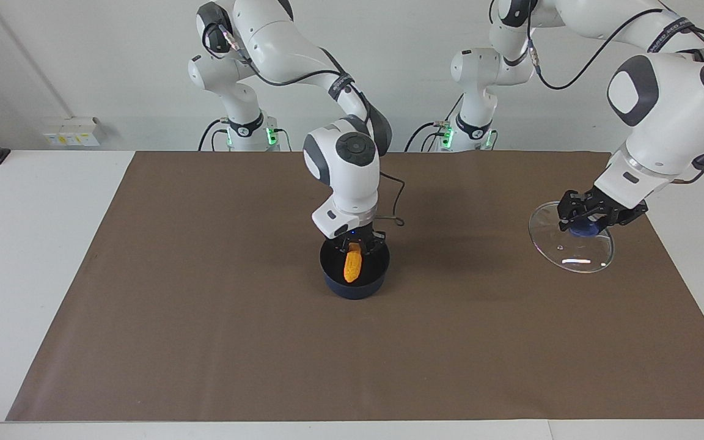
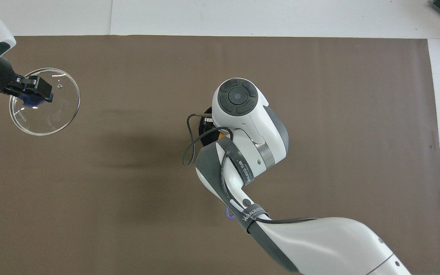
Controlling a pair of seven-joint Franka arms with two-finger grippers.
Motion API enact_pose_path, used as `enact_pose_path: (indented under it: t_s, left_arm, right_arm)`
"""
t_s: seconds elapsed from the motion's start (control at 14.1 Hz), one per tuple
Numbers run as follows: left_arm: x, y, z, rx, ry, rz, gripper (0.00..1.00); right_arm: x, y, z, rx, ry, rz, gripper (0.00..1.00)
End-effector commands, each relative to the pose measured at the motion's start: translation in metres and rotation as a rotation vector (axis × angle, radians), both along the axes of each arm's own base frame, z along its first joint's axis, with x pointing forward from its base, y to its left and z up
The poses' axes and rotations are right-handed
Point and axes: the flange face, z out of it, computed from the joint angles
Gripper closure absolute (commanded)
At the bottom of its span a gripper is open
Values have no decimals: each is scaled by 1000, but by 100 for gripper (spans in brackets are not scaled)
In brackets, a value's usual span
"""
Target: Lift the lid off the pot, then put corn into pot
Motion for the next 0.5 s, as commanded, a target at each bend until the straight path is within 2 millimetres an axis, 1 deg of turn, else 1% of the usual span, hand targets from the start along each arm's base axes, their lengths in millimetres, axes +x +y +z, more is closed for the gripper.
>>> enact_pose_path:
  t_s: [0.0, 0.21, 0.28, 0.35, 0.42]
  left_arm:
    - [-13, 20, 3, -20, 4, 6, 100]
    - [-27, 38, -8, -22, -4, -12, 100]
    - [-33, 44, -15, -22, -19, -12, 100]
    - [-37, 45, -27, -22, -22, -14, 100]
    - [-40, 45, -36, -21, -24, -13, 100]
  right_arm:
    - [-11, -6, -3, 16, 34, -3, 100]
    - [-11, -6, -3, 39, 39, 12, 100]
    - [-11, -6, -3, 39, 39, 15, 100]
    - [-11, -5, -4, 42, 41, 20, 100]
    - [-11, -4, -9, 51, 46, 16, 96]
